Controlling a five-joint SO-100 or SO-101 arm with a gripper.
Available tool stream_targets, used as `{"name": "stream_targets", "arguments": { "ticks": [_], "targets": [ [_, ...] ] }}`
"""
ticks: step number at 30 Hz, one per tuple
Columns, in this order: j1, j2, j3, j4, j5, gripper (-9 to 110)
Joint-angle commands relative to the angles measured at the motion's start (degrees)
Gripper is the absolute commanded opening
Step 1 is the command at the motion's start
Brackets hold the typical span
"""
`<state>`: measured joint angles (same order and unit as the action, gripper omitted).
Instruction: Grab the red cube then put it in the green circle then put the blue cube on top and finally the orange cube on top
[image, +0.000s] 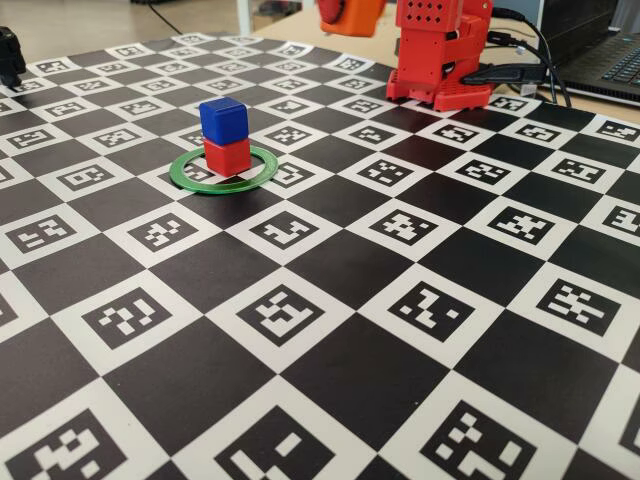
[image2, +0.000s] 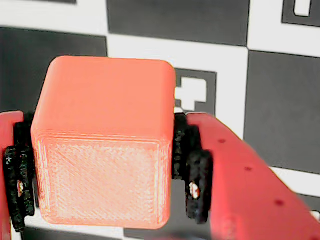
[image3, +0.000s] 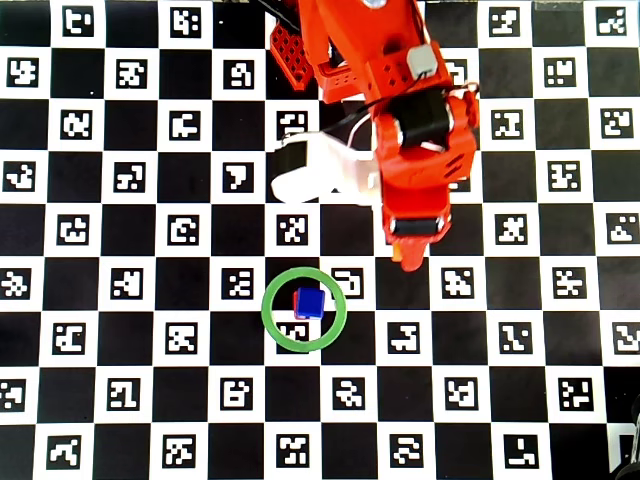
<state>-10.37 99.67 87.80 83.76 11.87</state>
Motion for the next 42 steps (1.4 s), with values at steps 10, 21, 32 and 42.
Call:
{"name": "stream_targets", "arguments": {
  "ticks": [10,21,32,42],
  "targets": [
    [8.26,-9.4,-19.25,5.19,-5.89,9],
    [12.83,-16.7,-24.08,4.48,-9.76,8],
    [15.47,-19.86,-21.01,1.05,-13.1,8],
    [16.7,-19.86,-13.97,-3.6,-15.56,8]
  ]
}}
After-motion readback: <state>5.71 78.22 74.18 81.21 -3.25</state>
